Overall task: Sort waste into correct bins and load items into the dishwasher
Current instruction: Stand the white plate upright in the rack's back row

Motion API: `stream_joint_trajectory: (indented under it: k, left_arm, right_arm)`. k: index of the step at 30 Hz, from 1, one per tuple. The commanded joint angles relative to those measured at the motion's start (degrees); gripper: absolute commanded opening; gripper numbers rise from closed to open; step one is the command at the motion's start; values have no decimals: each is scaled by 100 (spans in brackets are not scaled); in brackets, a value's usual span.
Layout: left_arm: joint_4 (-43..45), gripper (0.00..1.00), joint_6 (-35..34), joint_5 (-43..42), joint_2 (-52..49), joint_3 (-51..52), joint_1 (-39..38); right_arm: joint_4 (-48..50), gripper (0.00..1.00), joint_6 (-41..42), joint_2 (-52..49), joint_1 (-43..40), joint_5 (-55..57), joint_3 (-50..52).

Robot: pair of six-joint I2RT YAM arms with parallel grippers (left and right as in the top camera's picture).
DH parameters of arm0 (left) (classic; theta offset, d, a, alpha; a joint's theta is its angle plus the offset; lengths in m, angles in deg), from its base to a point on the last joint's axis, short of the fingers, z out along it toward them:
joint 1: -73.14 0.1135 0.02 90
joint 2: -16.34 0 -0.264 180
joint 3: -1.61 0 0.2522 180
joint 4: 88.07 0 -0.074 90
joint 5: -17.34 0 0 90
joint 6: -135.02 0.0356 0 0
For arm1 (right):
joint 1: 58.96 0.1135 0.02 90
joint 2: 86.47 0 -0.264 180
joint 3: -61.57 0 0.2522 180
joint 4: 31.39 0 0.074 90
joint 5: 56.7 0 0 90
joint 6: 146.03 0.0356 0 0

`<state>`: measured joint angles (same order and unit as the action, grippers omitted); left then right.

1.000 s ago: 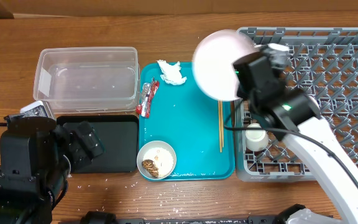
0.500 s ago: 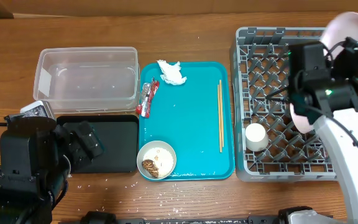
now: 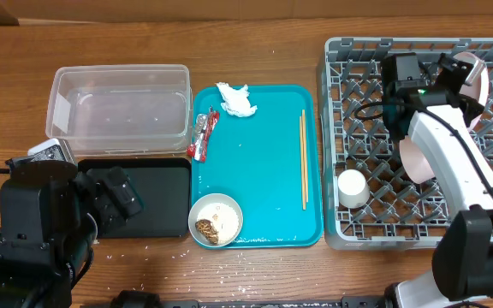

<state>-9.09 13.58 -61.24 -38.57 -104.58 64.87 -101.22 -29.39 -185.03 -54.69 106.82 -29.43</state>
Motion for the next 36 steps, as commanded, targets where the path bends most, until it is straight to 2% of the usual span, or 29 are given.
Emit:
stream_joint_trajectory:
  k: [1,3,4,5,6,7,14,17,22,25,27,30,36]
  left_arm:
    - [11,100,-72,98,-9,-68,-37]
    - [11,100,-72,98,-9,-68,-37]
    - [11,100,-72,98,-9,-68,-37]
    - [11,100,-72,98,-9,-68,-37]
    - [11,100,-72,98,-9,-68,-37]
    - [11,100,-72,98,-9,-68,-37]
    - [11,100,-72,98,-9,-68,-37]
    - [11,100,-72,98,-9,-68,-37]
    - [11,100,-72,98,-9,-68,-37]
    - [11,100,-72,98,-9,-68,-37]
    - [11,100,-72,98,-9,-68,-37]
    - [11,100,-72,98,-9,-68,-37]
    - [11,100,-72,98,-9,-68,-37]
  right_arm:
    - [22,4,-33,-57,63,142,2]
    - [-4,4,-37,-39,136,219,-2]
    - [-28,13,-37,-31,192,267,-4]
    - [-57,32,-37,-17,273,297,-4]
    - [-92,45,-35,7,374,319,-7]
    - [-111,54,-35,22,444,319,-9]
    - [-415,68,-7,238,1427,-46,-11]
    - [-544,68,-9,393,1926,-791,-129]
    - [-820,66,-11,616,2782,-3469,-520]
    - [-807,55,-9,590,3095,-5482,-505]
    - [-697,50,-9,518,3185,-6352,-409]
    - [-511,47,-7,308,3244,-6850,-251]
    - [-264,47,-9,-448,3128,-6714,-146]
